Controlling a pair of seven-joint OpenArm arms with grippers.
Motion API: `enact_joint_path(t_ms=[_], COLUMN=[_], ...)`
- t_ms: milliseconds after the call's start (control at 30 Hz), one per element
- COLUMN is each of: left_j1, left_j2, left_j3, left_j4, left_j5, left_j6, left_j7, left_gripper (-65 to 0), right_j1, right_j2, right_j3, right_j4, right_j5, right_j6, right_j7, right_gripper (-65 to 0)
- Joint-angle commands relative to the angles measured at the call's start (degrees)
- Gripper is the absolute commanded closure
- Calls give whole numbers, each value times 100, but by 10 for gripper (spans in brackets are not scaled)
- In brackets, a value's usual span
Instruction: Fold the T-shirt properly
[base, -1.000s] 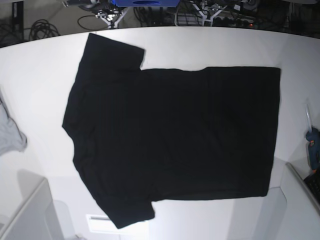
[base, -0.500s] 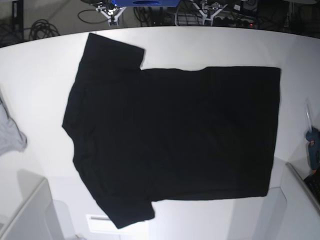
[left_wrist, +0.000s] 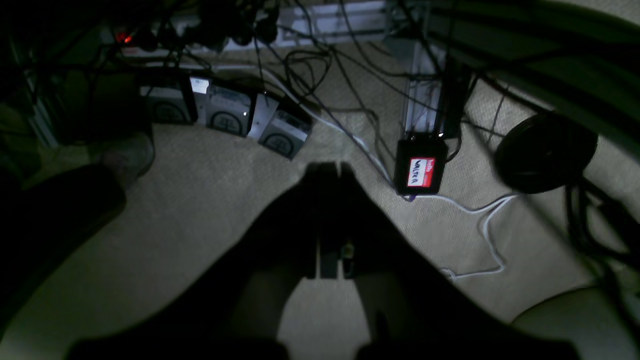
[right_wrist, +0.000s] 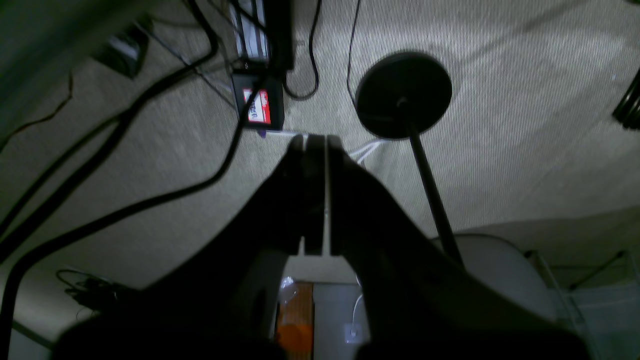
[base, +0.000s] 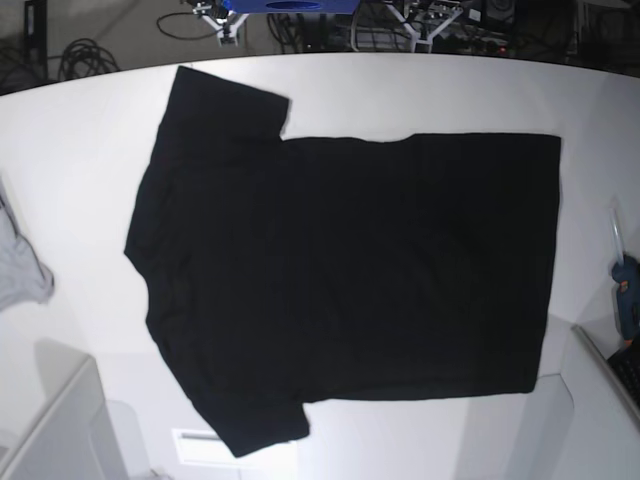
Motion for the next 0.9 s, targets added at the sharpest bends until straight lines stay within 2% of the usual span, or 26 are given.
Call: enact_joint_path(t_ms=[0,67,133,200,233,300,333,400,867], left_j1=[26,26,35,35,35,35,35,79,299], left_j2=[-24,-24,-24,-24,-24,-24,-24,-24,-42], left_j3=[-10,-10,8,69,69,69,69,69,8], left_j4=[2,2,10,19,19,19,10,10,72], left_j5=[8,8,8,43,52,43,52,69,8], left_j6=[23,23,23,23,23,23,23,23,23], left_j7=[25,25,8,-19,-19,-19,-19,-19,-28], left_gripper=[-20,-86,-189,-244,-240,-191,-143,0,0], right_j1=[-58,-93,-111,-137,-146,-198,-216,-242,-295], right_j2=[-17,-17,-17,0,9,27,27,27,44], right_j3=[17,17,8,17,8,-10,-19,-19,8], right_j4=[-19,-19,-19,-19,-19,-19,-10,95,350], right_j5=[12,12,12,12,12,-6,-6,-6,-6], right_j6=[-14,-14,-14,-14,-14,-14,-14,-14,-14], right_j7=[-58,-58,-40,-40,-40,-40,-31,-31,-49], right_gripper=[0,0,0,0,0,0,0,0,0])
